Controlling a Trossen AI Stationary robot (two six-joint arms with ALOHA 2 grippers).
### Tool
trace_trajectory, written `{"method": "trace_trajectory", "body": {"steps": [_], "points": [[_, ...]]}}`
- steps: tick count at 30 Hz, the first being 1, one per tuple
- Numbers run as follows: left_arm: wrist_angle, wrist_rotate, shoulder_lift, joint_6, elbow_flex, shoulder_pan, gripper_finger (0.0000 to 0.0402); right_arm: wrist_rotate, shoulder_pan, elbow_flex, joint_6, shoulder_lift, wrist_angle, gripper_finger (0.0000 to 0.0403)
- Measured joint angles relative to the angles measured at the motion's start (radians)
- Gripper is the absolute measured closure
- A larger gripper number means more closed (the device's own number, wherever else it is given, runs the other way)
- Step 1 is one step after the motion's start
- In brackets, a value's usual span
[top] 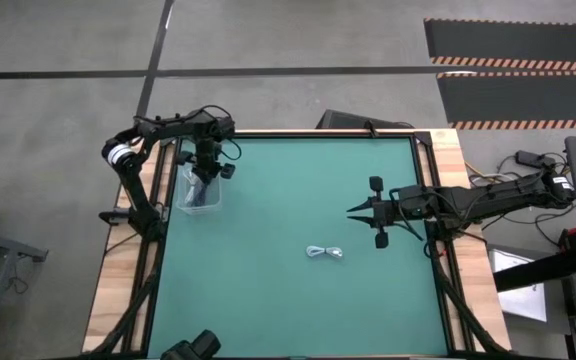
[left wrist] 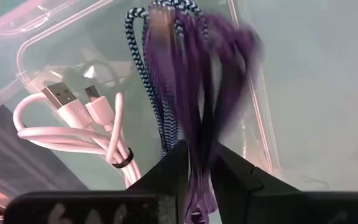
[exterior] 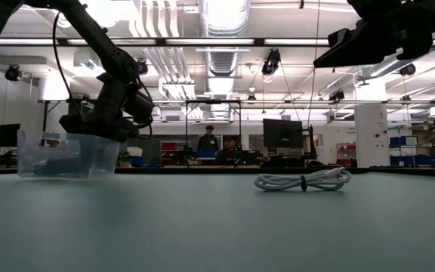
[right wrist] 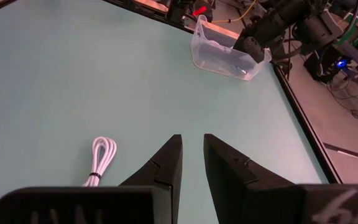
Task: Pick and place USB-C Cables
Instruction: Put the violet charger cable into the transparent bin, then put the light blue charger cable into the transparent bin
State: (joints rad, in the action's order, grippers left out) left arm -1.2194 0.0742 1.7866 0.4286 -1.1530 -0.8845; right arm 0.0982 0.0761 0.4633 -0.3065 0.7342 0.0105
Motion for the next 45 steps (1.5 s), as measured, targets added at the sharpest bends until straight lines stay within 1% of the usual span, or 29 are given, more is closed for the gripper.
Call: {"method": "trace_trajectory", "body": {"steps": [5,16,23,27,33,40,45], "points": [[-0.006,-0.001,0.000,-0.017,0.000,0.000,0.0345,0.000,0.000,0.000,0.000,0.000,0.000,0.0346],[-0.082,-0.005,-0.007,-0.076,-0.004,0.000,0.0344,0.000,0.000,0.000,0.000,0.000,0.000,0.0346],[-0.128,-0.007,-0.043,-0.125,-0.015,0.001,0.0344,0.000,0.000,0.000,0.000,0.000,0.000,0.0346],[-0.133,-0.012,-0.098,-0.125,-0.026,0.001,0.0344,0.000,0.000,0.000,0.001,0.000,0.000,0.0346],[-0.117,-0.014,-0.234,-0.087,-0.046,0.028,0.0344,0.000,0.000,0.000,0.000,0.000,-0.010,0.0346],[-0.026,-0.067,-0.421,-0.020,-0.045,0.113,0.0345,0.000,0.000,0.000,0.003,0.000,-0.056,0.0346],[0.105,-0.084,-0.525,0.006,-0.037,0.225,0.0345,0.000,0.000,0.000,0.011,0.000,-0.076,0.0346]]}}
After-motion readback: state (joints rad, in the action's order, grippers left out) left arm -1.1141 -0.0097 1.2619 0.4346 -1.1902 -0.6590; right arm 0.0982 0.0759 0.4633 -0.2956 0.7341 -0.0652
